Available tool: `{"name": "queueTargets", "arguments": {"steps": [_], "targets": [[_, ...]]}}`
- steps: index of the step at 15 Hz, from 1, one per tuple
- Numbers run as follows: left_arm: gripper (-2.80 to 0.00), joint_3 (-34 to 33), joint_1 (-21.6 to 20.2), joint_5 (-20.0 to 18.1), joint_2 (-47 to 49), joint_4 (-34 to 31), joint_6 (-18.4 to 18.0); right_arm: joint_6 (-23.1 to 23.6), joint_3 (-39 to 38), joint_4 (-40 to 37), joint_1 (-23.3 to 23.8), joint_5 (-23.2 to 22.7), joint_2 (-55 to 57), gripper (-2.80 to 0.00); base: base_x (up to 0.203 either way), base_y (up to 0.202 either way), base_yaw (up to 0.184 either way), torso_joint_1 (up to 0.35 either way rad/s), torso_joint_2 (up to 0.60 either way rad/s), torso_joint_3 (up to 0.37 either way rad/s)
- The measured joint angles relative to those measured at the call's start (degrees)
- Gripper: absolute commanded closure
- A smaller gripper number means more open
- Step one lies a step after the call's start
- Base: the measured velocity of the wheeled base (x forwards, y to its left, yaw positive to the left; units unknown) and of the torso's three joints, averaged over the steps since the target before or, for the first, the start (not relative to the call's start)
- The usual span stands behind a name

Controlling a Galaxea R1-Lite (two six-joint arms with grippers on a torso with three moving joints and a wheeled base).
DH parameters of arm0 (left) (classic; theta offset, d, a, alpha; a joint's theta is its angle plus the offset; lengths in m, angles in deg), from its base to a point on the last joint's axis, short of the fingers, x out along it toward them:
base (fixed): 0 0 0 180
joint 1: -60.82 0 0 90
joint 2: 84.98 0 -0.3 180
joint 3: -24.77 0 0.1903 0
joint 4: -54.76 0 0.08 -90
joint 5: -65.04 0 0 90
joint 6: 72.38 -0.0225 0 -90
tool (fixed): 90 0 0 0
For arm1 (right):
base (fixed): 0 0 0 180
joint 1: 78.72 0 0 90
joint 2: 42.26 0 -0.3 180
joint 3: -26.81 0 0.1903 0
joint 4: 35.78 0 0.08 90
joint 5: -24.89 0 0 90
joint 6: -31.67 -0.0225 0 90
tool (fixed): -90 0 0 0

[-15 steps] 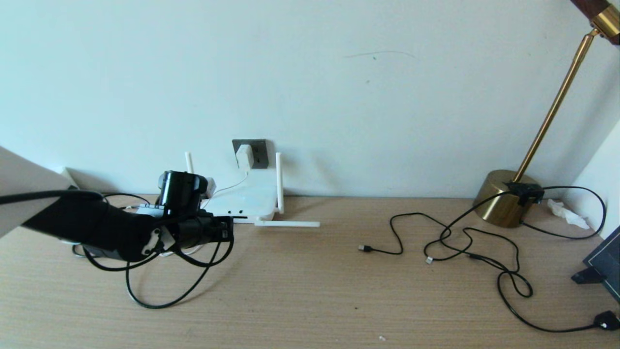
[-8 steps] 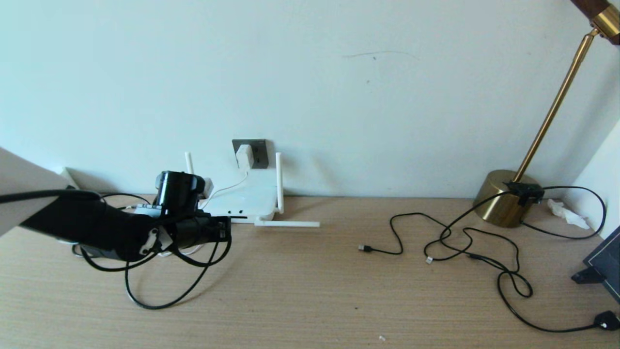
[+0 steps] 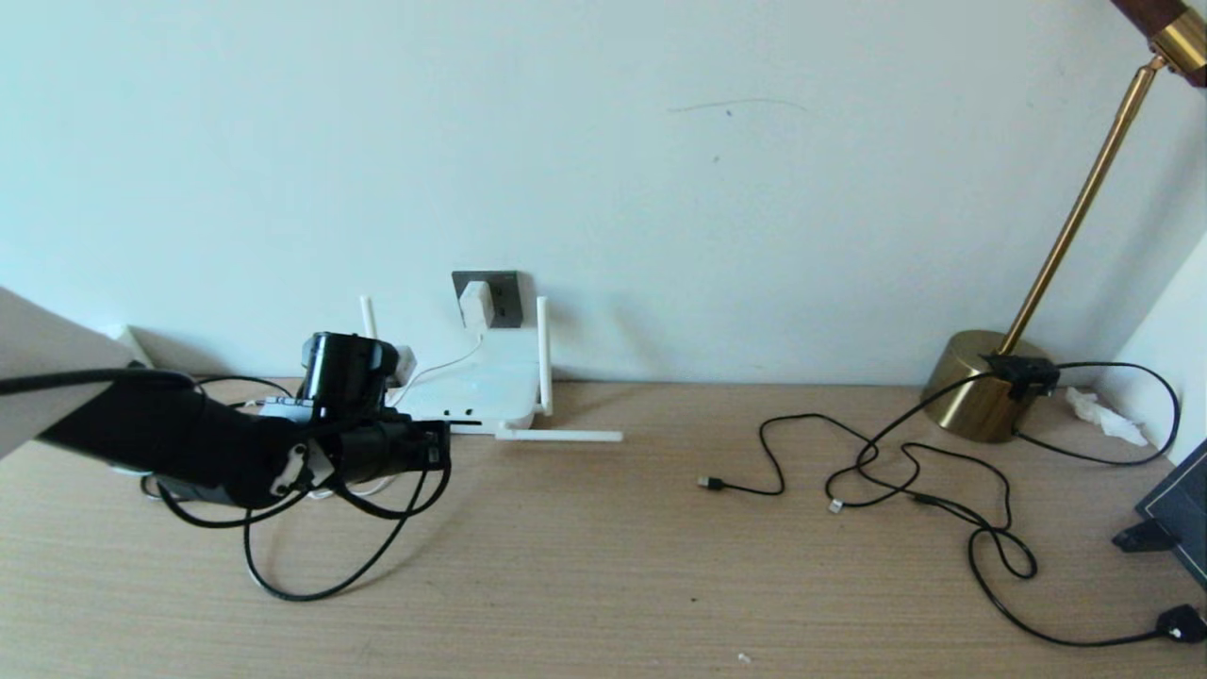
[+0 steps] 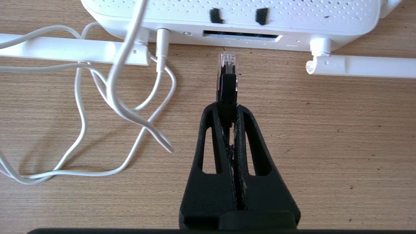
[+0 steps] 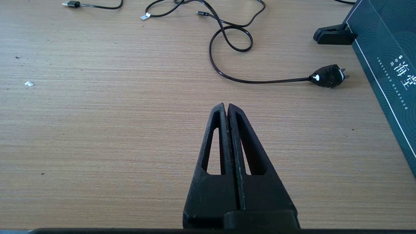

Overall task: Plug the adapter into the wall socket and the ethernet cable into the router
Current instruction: Align cable and router interface

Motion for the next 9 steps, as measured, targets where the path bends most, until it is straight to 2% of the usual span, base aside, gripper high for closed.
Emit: {"name": "queueTargets", "arguments": {"steps": [9], "targets": [[0.0, 0.7, -0.2, -0.1, 0.1, 0.0, -0.9, 0.1, 0.0, 0.0, 0.0, 0.0, 0.0, 0.0, 0.0, 0.0, 0.0, 0.0, 0.0, 0.0]]}}
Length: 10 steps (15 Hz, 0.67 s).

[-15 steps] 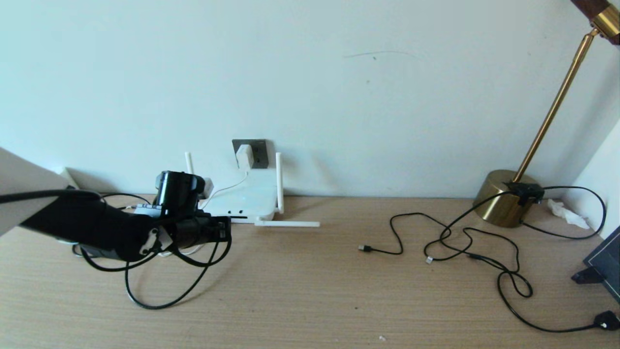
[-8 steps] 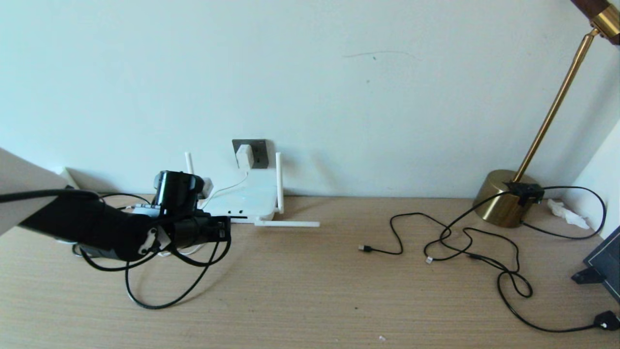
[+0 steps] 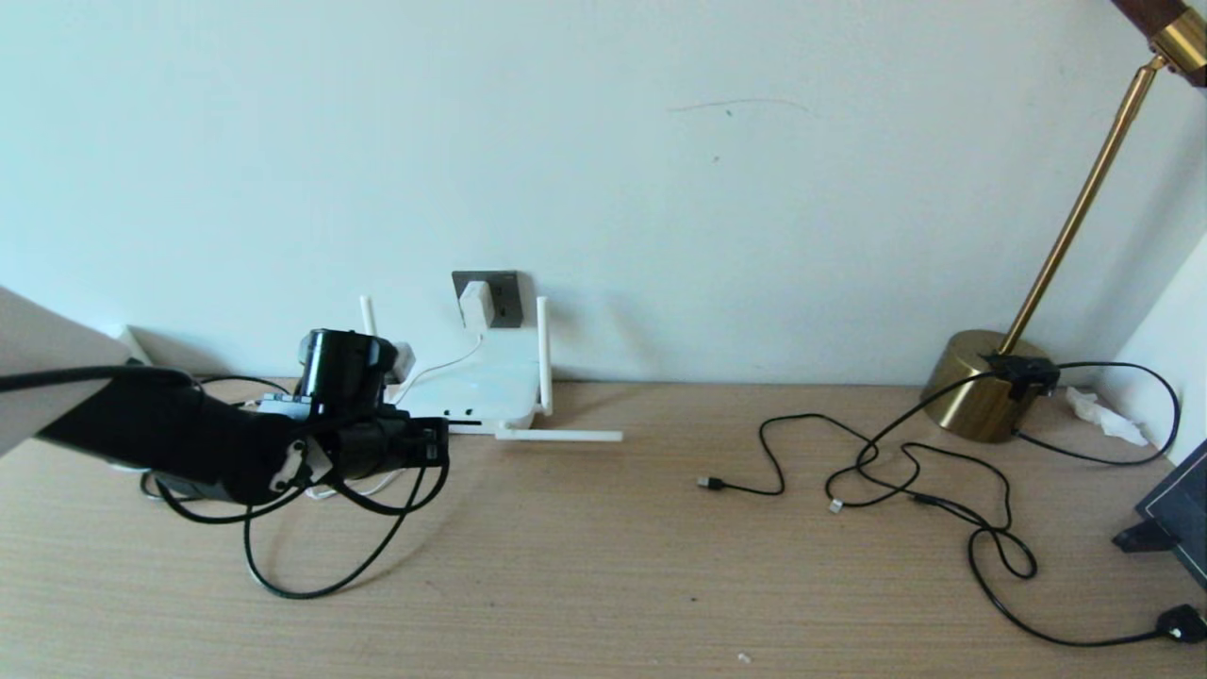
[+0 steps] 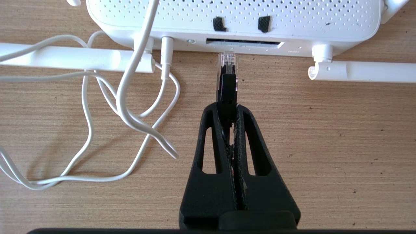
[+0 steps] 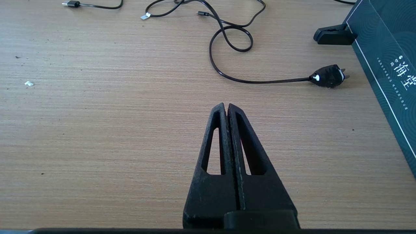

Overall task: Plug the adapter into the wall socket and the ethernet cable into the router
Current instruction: Align cable and router interface

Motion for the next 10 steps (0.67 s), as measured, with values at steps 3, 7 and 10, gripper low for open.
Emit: {"name": "queueTargets", "arguments": {"steps": [3, 7, 10], "targets": [[0.0, 0.3, -0.1, 0.0, 0.2, 0.0, 0.0, -0.1, 0.0, 0.0, 0.0, 0.0, 0.0, 0.0, 0.0, 0.0, 0.0, 0.0, 0.0, 0.0], [0.0, 0.9, -0.2, 0.0, 0.3, 0.0, -0.1, -0.1, 0.0, 0.0, 0.0, 0.0, 0.0, 0.0, 0.0, 0.0, 0.0, 0.0, 0.0, 0.0], [0.0, 1.3, -0.2, 0.0, 0.5, -0.1, -0.1, 0.0, 0.0, 0.0, 0.0, 0.0, 0.0, 0.0, 0.0, 0.0, 0.0, 0.0, 0.0, 0.0]]}}
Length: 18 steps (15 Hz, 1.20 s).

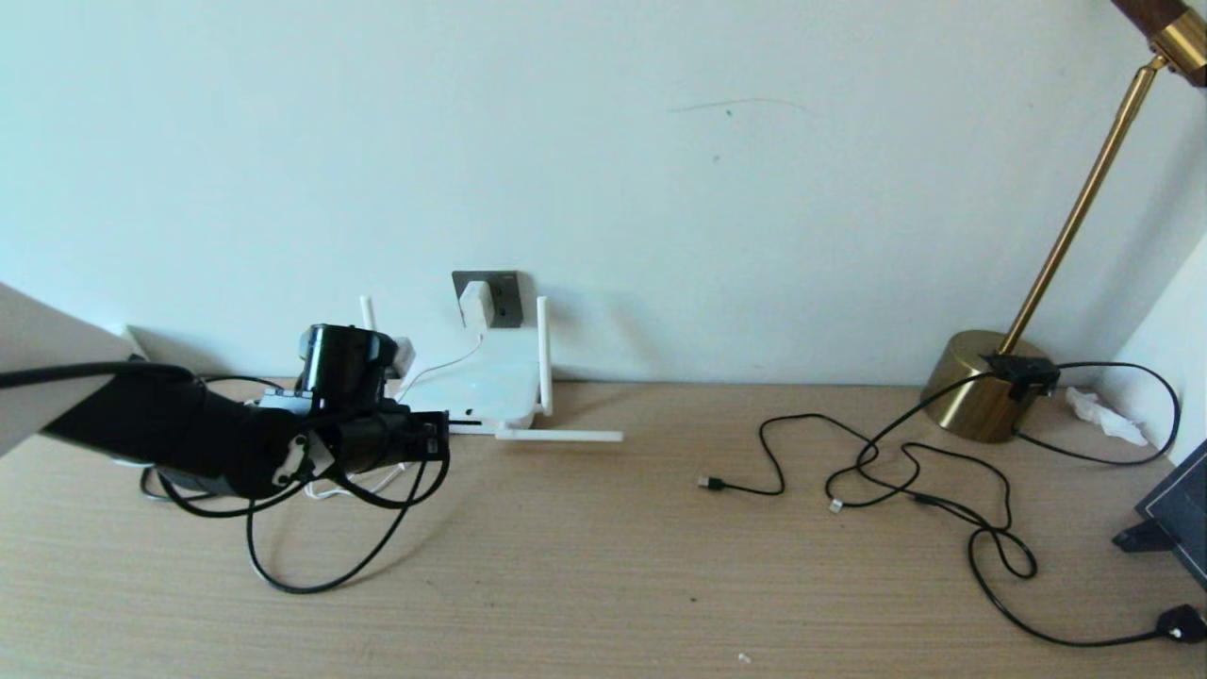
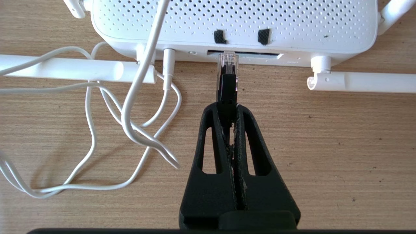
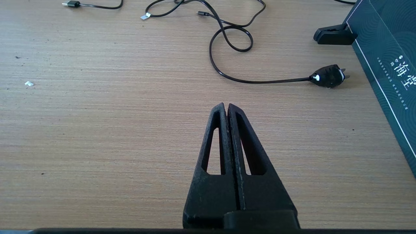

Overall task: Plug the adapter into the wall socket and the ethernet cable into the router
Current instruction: Align cable and router interface

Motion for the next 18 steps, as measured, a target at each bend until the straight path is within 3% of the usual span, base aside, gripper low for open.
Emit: {"name": "queueTargets", "arguments": {"steps": [18], "targets": [[0.0, 0.7, -0.3, 0.0, 2.2, 0.2, 0.0, -0.1, 0.0, 0.1, 0.0, 0.0, 0.0, 0.0, 0.0, 0.0, 0.0, 0.0, 0.0, 0.0]]}}
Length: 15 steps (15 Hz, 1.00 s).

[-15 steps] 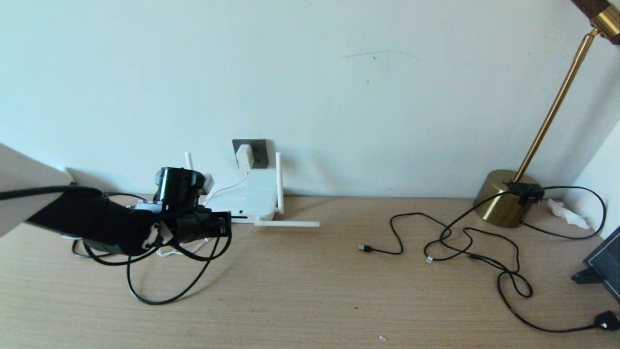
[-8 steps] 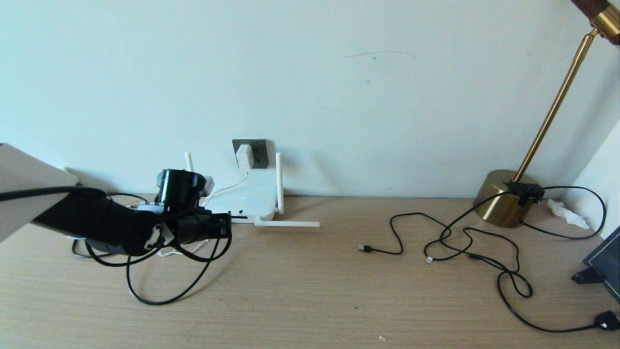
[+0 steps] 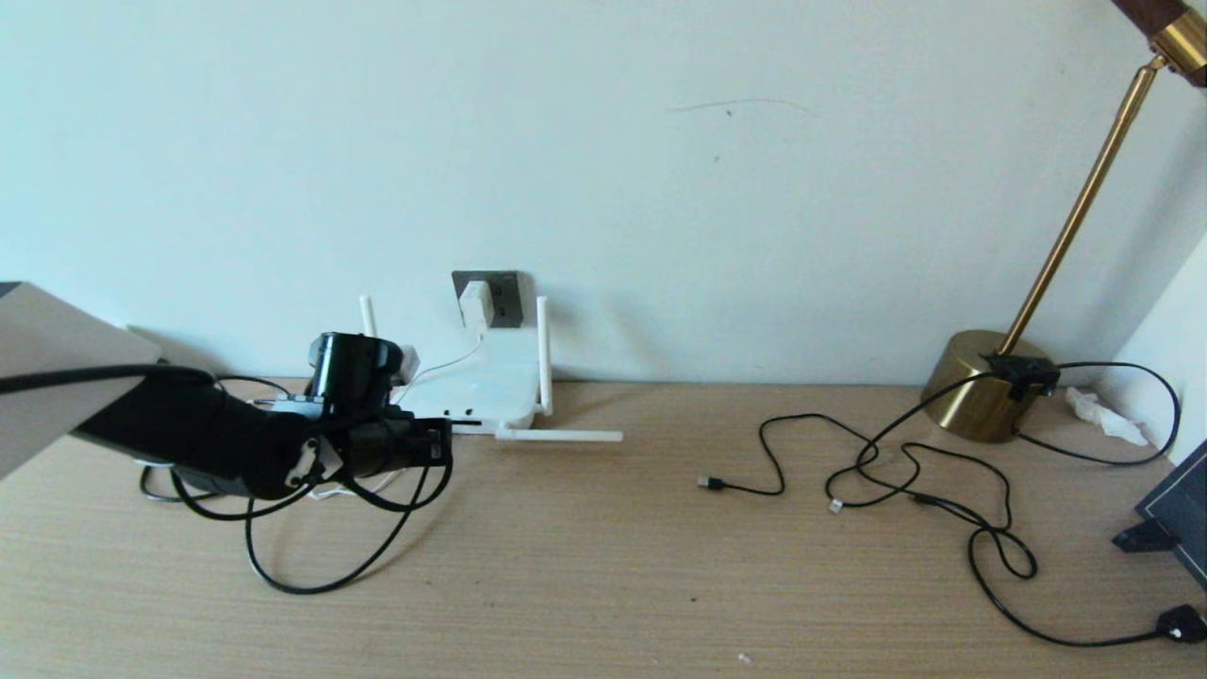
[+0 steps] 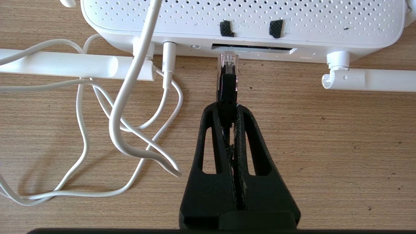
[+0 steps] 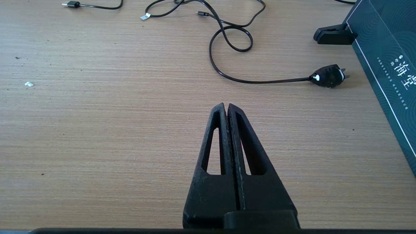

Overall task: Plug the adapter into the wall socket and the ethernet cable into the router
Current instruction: Align cable and router interface

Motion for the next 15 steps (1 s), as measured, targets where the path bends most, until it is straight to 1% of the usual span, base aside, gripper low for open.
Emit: {"name": "queueTargets", "arguments": {"steps": [15], "targets": [[0.0, 0.0, 0.0, 0.0, 0.0, 0.0, 0.0, 0.1, 0.0, 0.0, 0.0, 0.0, 0.0, 0.0, 0.0, 0.0, 0.0, 0.0, 0.0, 0.0]]}}
